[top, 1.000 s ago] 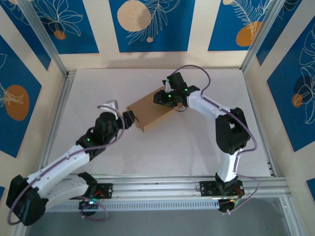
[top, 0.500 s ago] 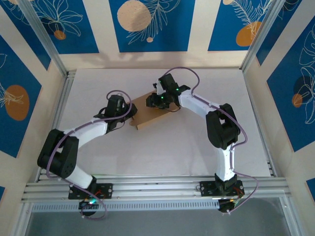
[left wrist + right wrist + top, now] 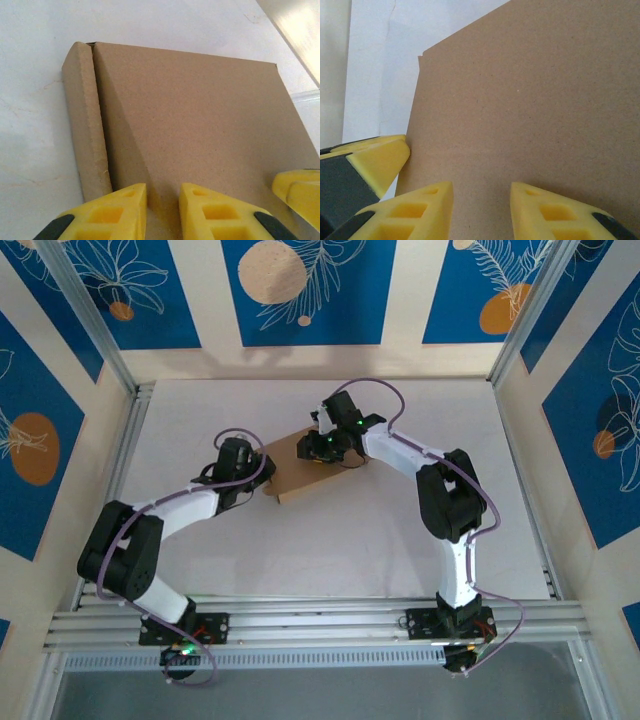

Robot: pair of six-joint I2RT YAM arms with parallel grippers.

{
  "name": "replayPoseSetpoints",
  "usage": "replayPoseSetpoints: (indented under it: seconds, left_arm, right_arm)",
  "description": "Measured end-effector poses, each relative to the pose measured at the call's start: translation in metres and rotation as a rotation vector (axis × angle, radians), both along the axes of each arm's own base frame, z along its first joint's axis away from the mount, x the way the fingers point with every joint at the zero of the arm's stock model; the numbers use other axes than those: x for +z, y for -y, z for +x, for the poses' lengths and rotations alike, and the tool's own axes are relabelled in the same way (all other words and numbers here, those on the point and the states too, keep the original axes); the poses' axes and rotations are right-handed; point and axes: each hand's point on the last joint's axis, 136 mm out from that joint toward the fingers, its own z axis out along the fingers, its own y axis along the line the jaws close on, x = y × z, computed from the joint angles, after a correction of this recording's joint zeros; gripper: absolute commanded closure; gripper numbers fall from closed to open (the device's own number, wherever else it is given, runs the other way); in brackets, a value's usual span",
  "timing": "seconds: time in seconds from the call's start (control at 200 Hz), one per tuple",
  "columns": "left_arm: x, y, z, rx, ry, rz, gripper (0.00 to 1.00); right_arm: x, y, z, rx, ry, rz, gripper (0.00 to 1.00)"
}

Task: Fold the paper box

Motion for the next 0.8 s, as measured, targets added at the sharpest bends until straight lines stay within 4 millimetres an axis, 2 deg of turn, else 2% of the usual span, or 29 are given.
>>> replayPoseSetpoints:
  seconds: [0.16, 0.27, 0.42, 0.61, 0.8]
  left_arm:
    - [0.001, 0.001, 0.002, 0.019, -0.010, -0.044, 0.77]
    - [-0.002, 0.000, -0.001, 0.026, -0.033, -0.043, 0.66]
    - [-0.001, -0.010, -0.014, 0.036, -0.084, -0.025, 0.52]
    - [-0.004, -0.016, -0.022, 0.037, -0.140, -0.049, 0.53]
    - [-0.003, -0.008, -0.022, 0.032, -0.167, -0.120, 0.62]
  right_arm:
    - [-0.004, 0.000, 0.000, 0.005, -0.022, 0.014, 0.63]
    - [-0.003, 0.000, 0.000, 0.008, -0.024, 0.022, 0.63]
    - [0.000, -0.003, -0.003, 0.024, -0.033, 0.045, 0.63]
    - [0.001, -0.009, -0.007, 0.040, -0.044, 0.063, 0.63]
    - [-0.002, -0.010, -0.008, 0.041, -0.060, 0.068, 0.64]
